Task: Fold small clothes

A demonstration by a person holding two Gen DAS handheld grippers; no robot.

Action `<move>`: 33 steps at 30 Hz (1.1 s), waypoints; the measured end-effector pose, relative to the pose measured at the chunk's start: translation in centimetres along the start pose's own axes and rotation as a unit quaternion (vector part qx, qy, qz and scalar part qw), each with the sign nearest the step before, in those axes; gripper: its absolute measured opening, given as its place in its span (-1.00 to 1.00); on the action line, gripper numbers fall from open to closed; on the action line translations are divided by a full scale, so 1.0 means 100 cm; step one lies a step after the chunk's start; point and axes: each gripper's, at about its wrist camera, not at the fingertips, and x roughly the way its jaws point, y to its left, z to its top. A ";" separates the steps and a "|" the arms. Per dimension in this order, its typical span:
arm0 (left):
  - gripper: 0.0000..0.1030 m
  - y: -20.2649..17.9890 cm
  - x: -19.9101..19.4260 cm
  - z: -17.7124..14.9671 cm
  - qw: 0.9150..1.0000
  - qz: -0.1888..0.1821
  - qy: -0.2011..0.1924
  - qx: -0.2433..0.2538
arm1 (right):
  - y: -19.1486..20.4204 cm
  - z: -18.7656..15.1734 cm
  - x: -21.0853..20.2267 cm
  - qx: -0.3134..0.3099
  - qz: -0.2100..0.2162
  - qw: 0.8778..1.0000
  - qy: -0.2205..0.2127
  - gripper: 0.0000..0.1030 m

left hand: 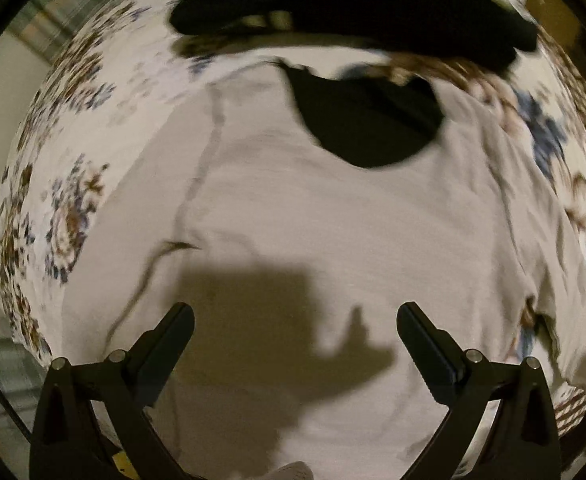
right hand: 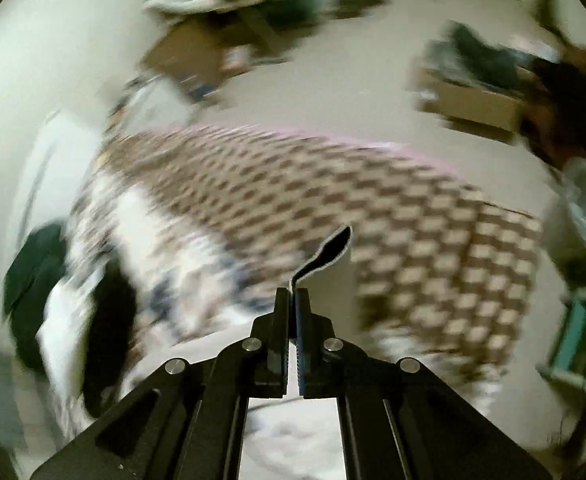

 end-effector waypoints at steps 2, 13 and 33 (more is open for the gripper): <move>1.00 0.029 0.000 0.003 1.000 0.003 -0.006 -0.021 | 0.042 -0.019 -0.001 -0.040 0.038 0.998 0.024 -0.94; 1.00 0.223 0.011 -0.008 0.983 0.060 -0.012 -0.175 | 0.277 -0.267 0.116 -0.309 0.110 0.926 0.185 -0.94; 1.00 0.365 0.048 -0.118 0.915 0.016 0.043 -0.400 | 0.275 -0.326 0.156 -0.360 0.054 0.887 0.284 0.41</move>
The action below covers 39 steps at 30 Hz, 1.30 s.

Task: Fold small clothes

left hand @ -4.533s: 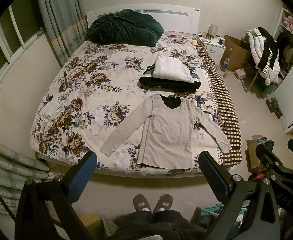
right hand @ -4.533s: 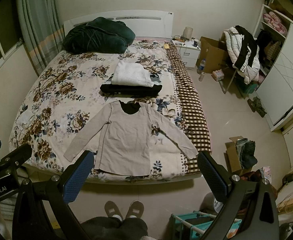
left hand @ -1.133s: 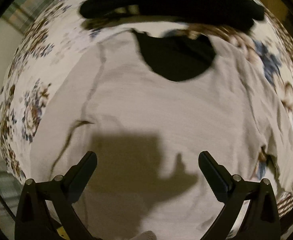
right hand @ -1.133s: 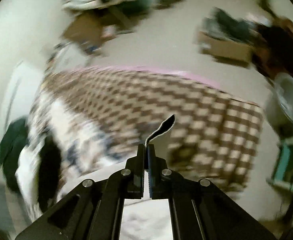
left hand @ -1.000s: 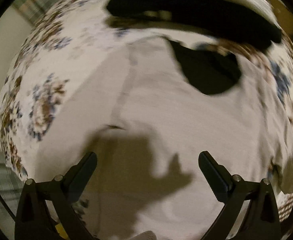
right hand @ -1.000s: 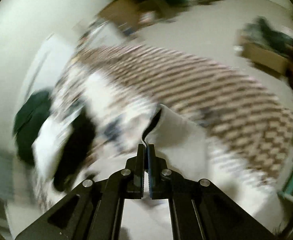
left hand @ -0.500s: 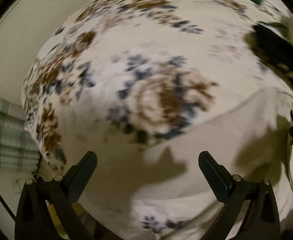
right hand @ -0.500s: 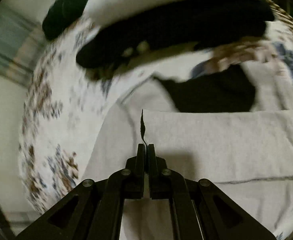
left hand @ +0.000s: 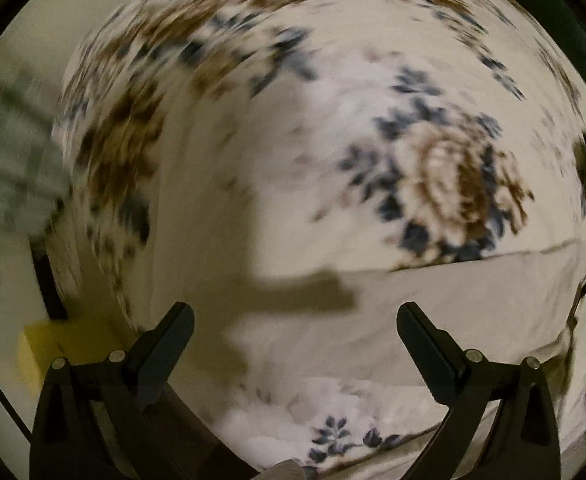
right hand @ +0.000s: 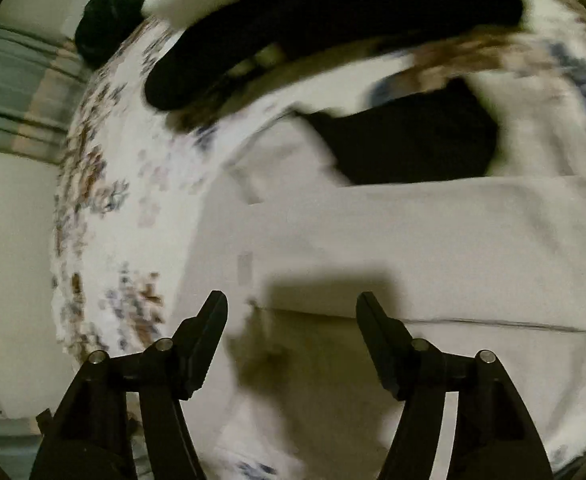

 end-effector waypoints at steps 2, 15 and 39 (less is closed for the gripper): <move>1.00 0.023 0.008 -0.009 0.998 -0.022 0.016 -0.057 | -0.018 -0.008 -0.019 -0.009 -0.036 0.999 -0.015 0.43; 0.91 0.126 0.080 -0.075 0.923 -0.111 0.041 -0.366 | -0.057 -0.033 -0.042 -0.031 -0.120 0.992 -0.007 0.44; -0.98 0.087 -0.021 -0.009 0.959 -0.123 -0.159 -0.201 | -0.053 -0.045 -0.063 -0.058 -0.109 0.992 -0.028 0.44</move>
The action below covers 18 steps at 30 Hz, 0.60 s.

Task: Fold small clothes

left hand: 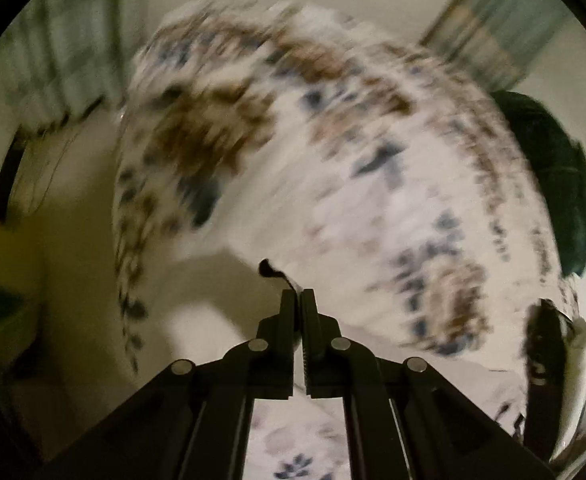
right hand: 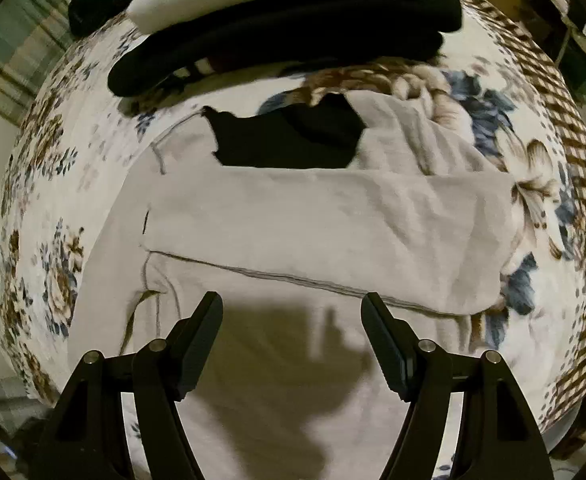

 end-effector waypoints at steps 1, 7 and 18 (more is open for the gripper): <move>-0.98 -0.015 -0.014 0.000 1.000 -0.018 -0.011 0.017 | -0.005 0.000 0.000 0.005 0.001 1.000 0.000 0.44; -0.98 -0.125 -0.068 0.008 0.982 -0.123 -0.046 0.137 | -0.036 0.003 0.004 0.024 -0.018 1.000 -0.003 0.44; -0.98 -0.340 -0.095 -0.130 0.886 -0.289 0.037 0.362 | -0.097 0.028 -0.005 0.085 -0.049 0.995 -0.029 0.78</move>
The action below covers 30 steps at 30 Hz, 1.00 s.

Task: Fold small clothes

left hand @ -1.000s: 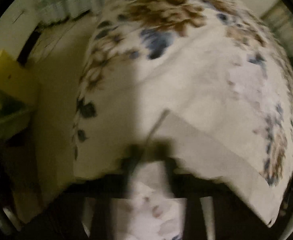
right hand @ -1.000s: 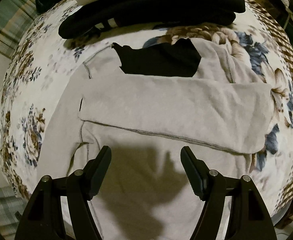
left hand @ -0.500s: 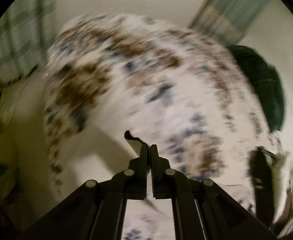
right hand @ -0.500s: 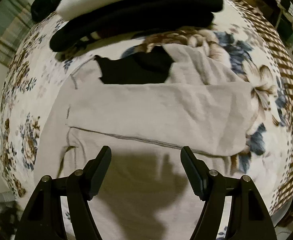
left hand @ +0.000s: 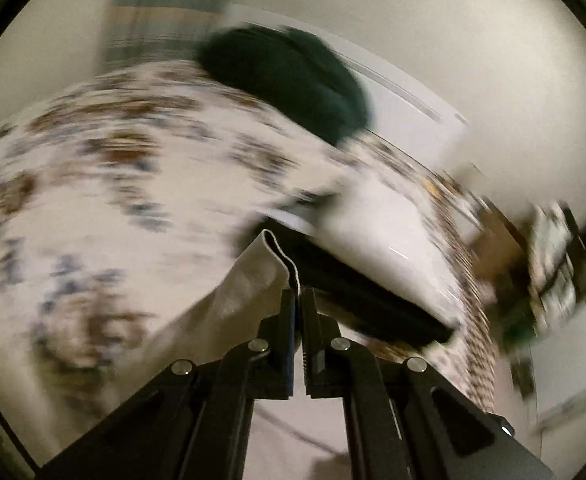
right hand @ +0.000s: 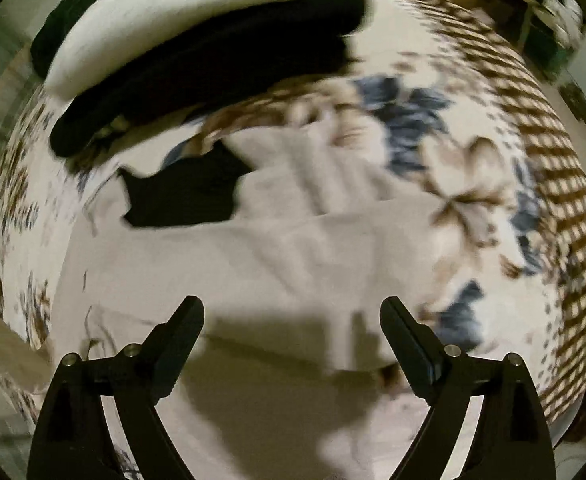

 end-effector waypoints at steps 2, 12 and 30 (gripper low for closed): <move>-0.98 -0.050 0.027 -0.013 0.998 -0.039 0.026 0.038 | -0.022 0.001 -0.003 0.023 -0.005 1.000 -0.001 0.78; -0.93 -0.182 0.136 -0.138 0.960 -0.106 0.199 0.168 | -0.144 -0.025 -0.006 0.122 -0.061 0.991 0.018 0.78; 0.96 0.051 0.096 -0.067 0.973 0.139 0.176 0.058 | -0.124 0.010 -0.018 0.176 0.119 0.977 0.000 0.77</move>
